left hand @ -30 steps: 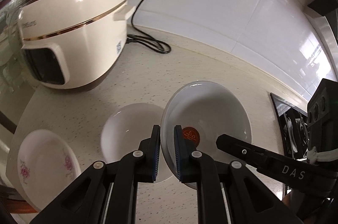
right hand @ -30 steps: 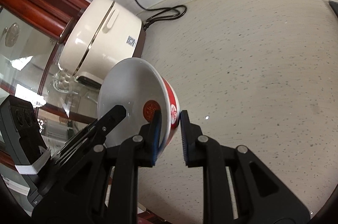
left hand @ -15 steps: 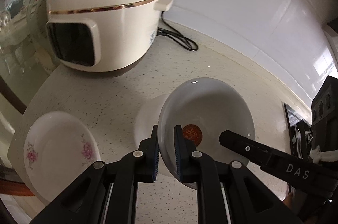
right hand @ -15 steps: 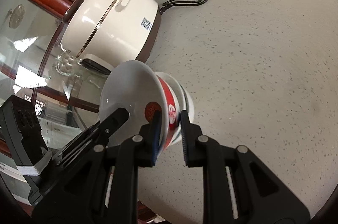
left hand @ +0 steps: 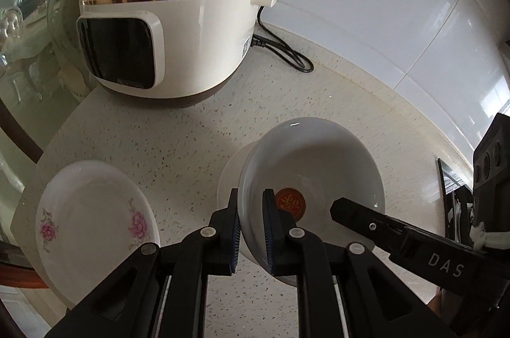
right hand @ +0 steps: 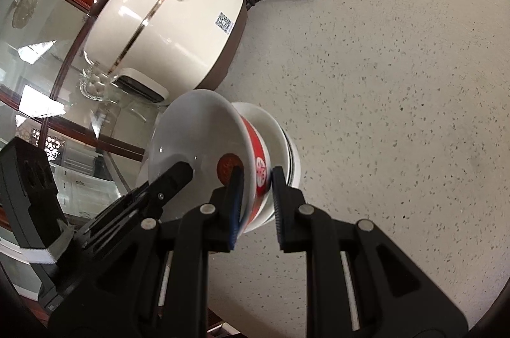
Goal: Organize plates and bowls
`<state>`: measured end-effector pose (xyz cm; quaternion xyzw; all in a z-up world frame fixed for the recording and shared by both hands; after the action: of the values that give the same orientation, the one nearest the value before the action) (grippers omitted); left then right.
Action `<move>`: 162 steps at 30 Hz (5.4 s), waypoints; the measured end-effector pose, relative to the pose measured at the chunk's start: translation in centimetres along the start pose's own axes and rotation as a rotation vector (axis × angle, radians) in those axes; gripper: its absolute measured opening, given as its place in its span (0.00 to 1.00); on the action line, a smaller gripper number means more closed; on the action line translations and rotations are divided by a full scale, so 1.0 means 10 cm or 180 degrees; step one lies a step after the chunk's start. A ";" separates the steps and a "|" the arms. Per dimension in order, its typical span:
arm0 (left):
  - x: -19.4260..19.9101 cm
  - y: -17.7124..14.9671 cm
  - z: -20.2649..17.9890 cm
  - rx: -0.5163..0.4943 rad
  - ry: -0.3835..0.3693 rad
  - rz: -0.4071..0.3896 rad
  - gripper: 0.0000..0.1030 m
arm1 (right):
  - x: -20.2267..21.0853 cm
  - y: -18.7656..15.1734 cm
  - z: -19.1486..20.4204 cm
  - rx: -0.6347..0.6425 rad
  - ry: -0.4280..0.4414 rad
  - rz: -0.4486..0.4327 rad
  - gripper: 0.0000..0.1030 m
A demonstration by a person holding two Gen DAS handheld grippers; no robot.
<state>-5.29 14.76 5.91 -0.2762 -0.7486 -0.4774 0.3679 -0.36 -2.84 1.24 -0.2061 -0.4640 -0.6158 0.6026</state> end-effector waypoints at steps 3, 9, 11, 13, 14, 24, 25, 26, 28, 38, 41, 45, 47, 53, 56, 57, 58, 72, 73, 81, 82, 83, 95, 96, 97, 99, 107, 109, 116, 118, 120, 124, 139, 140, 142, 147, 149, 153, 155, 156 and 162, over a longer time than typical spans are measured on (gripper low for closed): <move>-0.05 -0.01 0.03 -0.0019 0.0046 0.0032 0.12 | -0.01 0.01 0.01 0.0033 -0.0031 -0.0001 0.20; -0.09 -0.03 0.05 -0.0014 0.0055 0.0067 0.16 | -0.04 0.04 0.12 0.0253 -0.0237 -0.0021 0.24; -0.09 -0.02 0.05 -0.0010 0.0060 0.0082 0.16 | -0.04 0.05 0.14 0.0316 -0.0300 -0.0018 0.24; -0.12 -0.01 0.06 -0.0008 0.0059 0.0102 0.16 | -0.03 0.05 0.16 0.0377 -0.0348 -0.0021 0.25; -0.12 -0.01 0.05 -0.0010 0.0066 0.0109 0.16 | -0.03 0.05 0.17 0.0427 -0.0389 -0.0011 0.25; -0.04 0.06 0.03 -0.0191 0.0267 -0.0017 0.41 | -0.02 0.07 0.21 0.0709 -0.0743 -0.0038 0.30; -0.04 0.07 0.07 -0.0140 0.0242 -0.0023 0.45 | -0.02 0.07 0.18 0.0657 -0.0747 -0.0045 0.33; -0.03 0.09 0.12 -0.0048 0.0209 -0.0036 0.51 | -0.02 0.08 0.15 0.0566 -0.0728 -0.0043 0.44; -0.03 0.12 0.22 0.0123 0.0130 -0.0041 0.60 | -0.01 0.09 0.05 0.0353 -0.0647 -0.0031 0.58; -0.56 0.19 0.34 0.0391 -0.0125 0.0447 0.62 | -0.31 0.02 -0.03 0.0087 -0.0379 0.0312 0.58; -0.66 0.19 0.29 0.0372 -0.0193 0.0483 0.61 | -0.46 -0.03 -0.04 0.0073 -0.0371 0.0422 0.58; -0.75 0.16 0.20 0.0339 -0.0316 0.0510 0.48 | -0.67 -0.11 -0.04 -0.0108 -0.0164 0.0599 0.58; -0.76 0.18 0.19 0.0300 -0.0276 0.0500 0.46 | -0.71 -0.13 -0.01 -0.0138 -0.0063 0.0590 0.55; -0.74 0.17 0.24 0.0355 -0.0316 0.0498 0.46 | -0.70 -0.20 -0.04 -0.0271 0.0079 0.0535 0.46; -0.61 0.17 0.22 0.0368 -0.0342 0.0400 0.46 | -0.63 -0.22 0.03 -0.0166 0.0009 0.0481 0.46; -0.56 0.19 0.21 0.0357 -0.0333 0.0356 0.46 | -0.59 -0.24 0.07 -0.0138 0.0031 0.0455 0.46; -0.48 0.20 0.21 0.0338 -0.0323 0.0301 0.46 | -0.55 -0.25 0.11 -0.0136 0.0063 0.0437 0.46; 0.49 0.22 0.92 0.0892 -0.0144 -0.0037 0.46 | -0.43 -0.34 1.22 0.0285 0.0346 0.0588 0.46; 0.53 0.21 1.00 0.0931 -0.0126 -0.0042 0.46 | -0.47 -0.29 1.24 0.0308 0.0362 0.0624 0.46; 0.57 -0.04 1.62 0.1378 0.0084 -0.0036 0.47 | -0.98 -0.40 1.82 0.0633 0.0358 0.0962 0.46; 0.55 -0.07 1.68 0.1426 0.0111 -0.0047 0.47 | -1.04 -0.40 1.85 0.0651 0.0359 0.0996 0.46; 0.54 -0.10 1.74 0.1466 0.0135 -0.0059 0.47 | -1.11 -0.41 1.90 0.0672 0.0364 0.1020 0.46; 0.33 -0.31 2.02 0.1638 0.0198 0.0004 0.47 | -1.32 -0.52 1.94 0.0829 0.0301 0.1169 0.46; 0.33 -0.31 2.03 0.1620 0.0207 0.0005 0.47 | -1.33 -0.51 1.94 0.0819 0.0320 0.1164 0.45; 0.33 -0.30 2.03 0.1602 0.0214 0.0003 0.47 | -1.32 -0.52 1.92 0.0810 0.0336 0.1163 0.45; 0.31 -0.29 2.04 0.1579 0.0219 0.0021 0.47 | -1.34 -0.47 1.93 0.0795 0.0365 0.1148 0.45; 0.48 -0.29 2.11 0.1671 0.0058 -0.0189 0.64 | -1.19 -0.48 1.94 0.0945 0.0359 0.0997 0.65; 0.52 -0.32 2.14 0.1699 0.0053 -0.0172 0.64 | -1.13 -0.45 1.98 0.1058 0.0333 0.0914 0.69; 1.16 -0.53 1.97 0.1421 0.0175 -0.0845 0.66 | -0.61 -0.35 1.71 0.0901 0.0452 0.0549 0.71; 1.46 -0.59 1.83 0.1183 0.0348 -0.1131 0.80 | -0.37 -0.32 1.61 0.0842 0.0494 0.0285 0.73; 1.83 -0.69 1.64 0.0924 0.0560 -0.1475 0.89 | -0.14 -0.36 1.55 0.0866 0.0503 0.0061 0.77; 2.53 -1.00 1.21 0.0586 0.0848 -0.2048 1.00 | 0.41 -0.64 1.50 0.1247 0.0302 -0.0524 0.82; 2.06 -2.58 1.00 0.1121 0.1499 -0.2142 1.00 | 0.47 -2.37 1.14 0.2027 -0.0100 -0.1236 0.90; 1.98 -2.64 0.99 0.1115 0.1506 -0.2090 1.00 | 0.47 -2.44 1.16 0.2130 -0.0137 -0.1270 0.93; 1.87 -2.75 0.99 0.1142 0.1482 -0.2011 1.00 | 0.49 -2.50 1.15 0.2270 -0.0182 -0.1298 0.95; 1.81 -2.89 0.97 0.1196 0.1467 -0.1989 1.00 | 0.52 -2.59 1.18 0.2530 -0.0212 -0.1467 0.99; 1.79 -2.88 0.99 0.1190 0.1472 -0.1999 1.00 | 0.53 -2.67 1.18 0.2599 -0.0223 -0.1510 0.99; 1.84 -2.96 0.98 0.1151 0.1490 -0.2007 1.00 | 0.57 -2.75 1.21 0.2716 -0.0222 -0.1591 0.99; 1.83 -2.97 0.97 0.1096 0.1521 -0.2000 1.00 | 0.61 -2.79 1.21 0.2732 -0.0212 -0.1641 0.99; 1.82 -2.98 0.97 0.1082 0.1536 -0.2006 1.00 | 0.62 -2.80 1.22 0.2750 -0.0207 -0.1660 0.99; 1.83 -3.02 0.92 0.1051 0.1563 -0.2053 1.00 | 0.69 -2.89 1.26 0.2904 -0.0209 -0.1826 1.00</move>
<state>-41.59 12.49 2.88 0.1560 -0.7532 -0.4932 0.4063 -32.47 -0.89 3.62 0.1924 -0.7405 -0.4848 0.4237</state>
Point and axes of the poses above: each gripper's, at about its wrist camera, not at the fingertips, and x roughly against the way its jaws point, z to its left, y to its top, the point moved 4 cm from there along -x, roughly the way its jaws point, and after that the axes turned 3 degrees about -y, right-handed, at the moved point
